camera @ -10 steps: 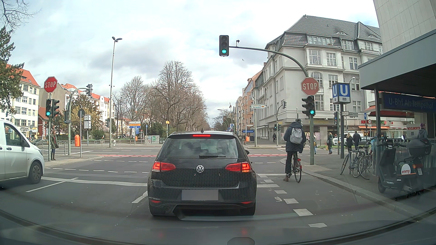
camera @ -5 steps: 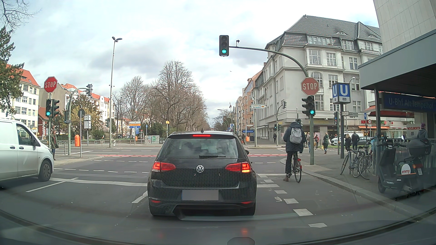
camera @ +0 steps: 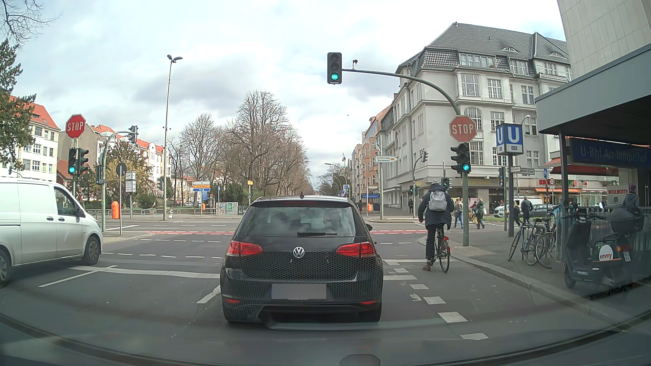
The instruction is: Follow the waypoints while adhering to traffic rules and regulations
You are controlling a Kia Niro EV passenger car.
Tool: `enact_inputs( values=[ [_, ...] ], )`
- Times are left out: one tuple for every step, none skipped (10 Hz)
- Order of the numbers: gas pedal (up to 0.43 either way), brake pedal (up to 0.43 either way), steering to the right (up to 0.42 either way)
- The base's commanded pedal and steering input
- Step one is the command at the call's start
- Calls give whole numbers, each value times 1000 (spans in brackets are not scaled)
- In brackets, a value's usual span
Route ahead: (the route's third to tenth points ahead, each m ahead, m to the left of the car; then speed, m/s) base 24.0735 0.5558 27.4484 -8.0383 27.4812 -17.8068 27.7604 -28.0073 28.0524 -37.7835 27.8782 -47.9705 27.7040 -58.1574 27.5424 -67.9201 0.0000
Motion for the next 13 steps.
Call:
enact_inputs(
  values=[
    [0,409,-62],
    [0,402,-62],
    [0,384,-62],
    [0,335,-62],
    [0,226,-62],
    [0,43,-62],
    [0,0,-62],
    [0,0,-62],
    [0,0,-62],
    [0,0,-62],
    [0,0,-62],
    [47,0,-62],
    [87,0,-62]
  ],
)
